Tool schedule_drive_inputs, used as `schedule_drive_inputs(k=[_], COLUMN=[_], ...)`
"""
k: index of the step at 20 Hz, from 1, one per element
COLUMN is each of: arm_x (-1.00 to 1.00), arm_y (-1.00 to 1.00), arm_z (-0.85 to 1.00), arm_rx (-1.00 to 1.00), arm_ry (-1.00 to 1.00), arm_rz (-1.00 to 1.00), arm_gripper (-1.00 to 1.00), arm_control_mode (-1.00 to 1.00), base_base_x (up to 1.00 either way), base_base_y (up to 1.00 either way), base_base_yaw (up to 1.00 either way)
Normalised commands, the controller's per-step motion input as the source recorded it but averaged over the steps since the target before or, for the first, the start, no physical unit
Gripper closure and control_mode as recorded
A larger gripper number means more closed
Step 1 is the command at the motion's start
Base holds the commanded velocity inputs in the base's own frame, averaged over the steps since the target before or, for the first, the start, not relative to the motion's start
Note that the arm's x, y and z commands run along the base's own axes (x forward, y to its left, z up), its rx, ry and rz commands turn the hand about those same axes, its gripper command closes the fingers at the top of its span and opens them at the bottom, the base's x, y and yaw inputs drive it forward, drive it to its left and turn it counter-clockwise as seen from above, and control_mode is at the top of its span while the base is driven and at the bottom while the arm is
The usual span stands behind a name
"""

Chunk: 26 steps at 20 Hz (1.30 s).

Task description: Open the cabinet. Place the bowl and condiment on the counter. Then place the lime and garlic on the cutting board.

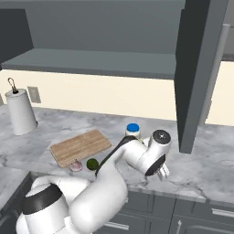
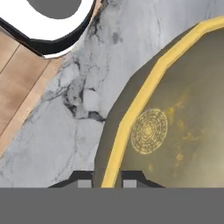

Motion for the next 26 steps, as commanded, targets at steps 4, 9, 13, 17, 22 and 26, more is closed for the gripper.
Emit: schedule_drive_inputs(k=[4,9,13,17,22,26], arm_x=[0.29,0.13,0.00,-0.18,-0.46,-0.57], arm_y=[-0.19,-0.09,0.00,-0.04,0.01,0.26], arm_z=[-0.32,-0.15,0.00,0.25,0.46,0.57], arm_rx=[0.00,0.00,0.00,0.03,0.01,0.00], arm_ry=[0.00,0.00,-0.03,-0.13,-0.19,-0.18], arm_rz=[0.00,0.00,0.00,0.00,0.00,0.00], arm_gripper=[1.00,1.00,-1.00,-1.00,-1.00,-1.00], arm_control_mode=[-1.00,-1.00,-1.00,-1.00,-1.00,-1.00], base_base_x=[0.00,0.00,0.00,0.00,0.00,0.00], base_base_y=[0.00,0.00,0.00,0.00,0.00,0.00], base_base_yaw=[0.00,0.00,0.00,0.00,0.00,0.00])
